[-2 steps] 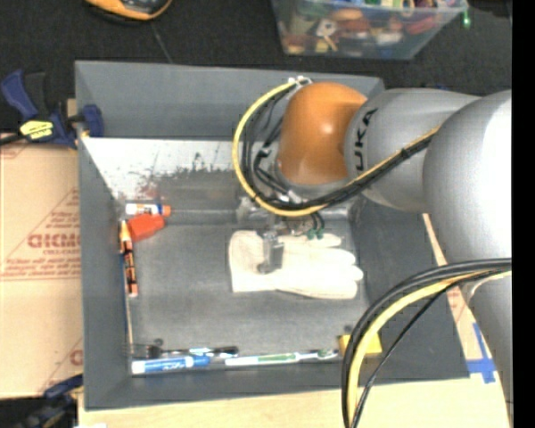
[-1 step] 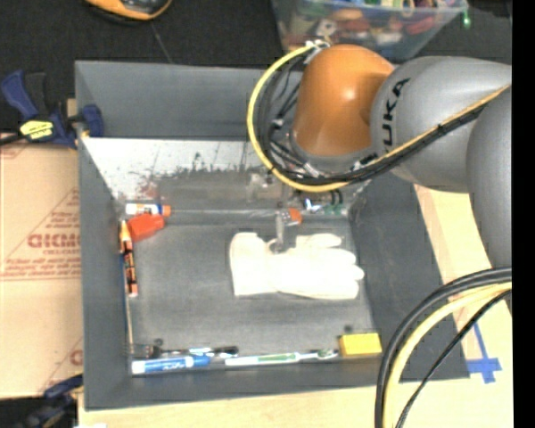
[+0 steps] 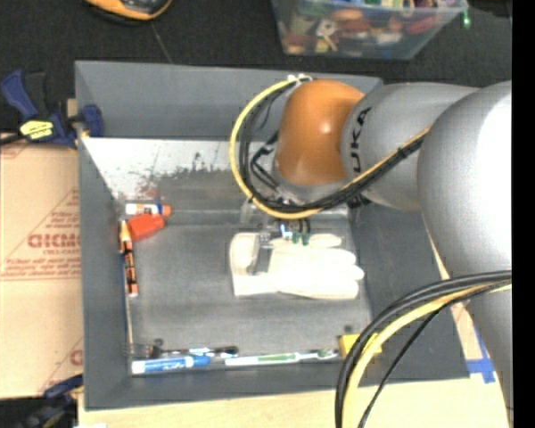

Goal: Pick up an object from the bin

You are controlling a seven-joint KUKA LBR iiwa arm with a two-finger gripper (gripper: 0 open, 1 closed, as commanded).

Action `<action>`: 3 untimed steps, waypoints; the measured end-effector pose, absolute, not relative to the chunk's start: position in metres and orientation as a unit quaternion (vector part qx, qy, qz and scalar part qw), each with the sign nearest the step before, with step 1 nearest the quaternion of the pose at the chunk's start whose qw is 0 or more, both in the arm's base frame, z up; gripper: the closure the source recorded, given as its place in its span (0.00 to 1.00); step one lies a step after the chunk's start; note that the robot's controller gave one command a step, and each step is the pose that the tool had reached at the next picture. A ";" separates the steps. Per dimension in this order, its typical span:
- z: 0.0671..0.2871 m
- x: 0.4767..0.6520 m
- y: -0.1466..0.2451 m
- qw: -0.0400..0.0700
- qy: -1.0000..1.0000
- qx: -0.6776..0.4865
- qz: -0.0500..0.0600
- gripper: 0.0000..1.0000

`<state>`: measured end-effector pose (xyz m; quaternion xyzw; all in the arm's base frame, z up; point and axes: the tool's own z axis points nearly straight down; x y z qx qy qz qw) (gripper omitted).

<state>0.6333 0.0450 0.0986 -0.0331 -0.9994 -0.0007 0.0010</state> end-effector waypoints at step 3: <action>0.072 0.622 0.046 -0.010 -0.999 -0.050 -0.002 1.00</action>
Offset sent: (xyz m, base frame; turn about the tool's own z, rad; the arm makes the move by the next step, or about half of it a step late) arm -0.0138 0.0020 -0.0286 0.0345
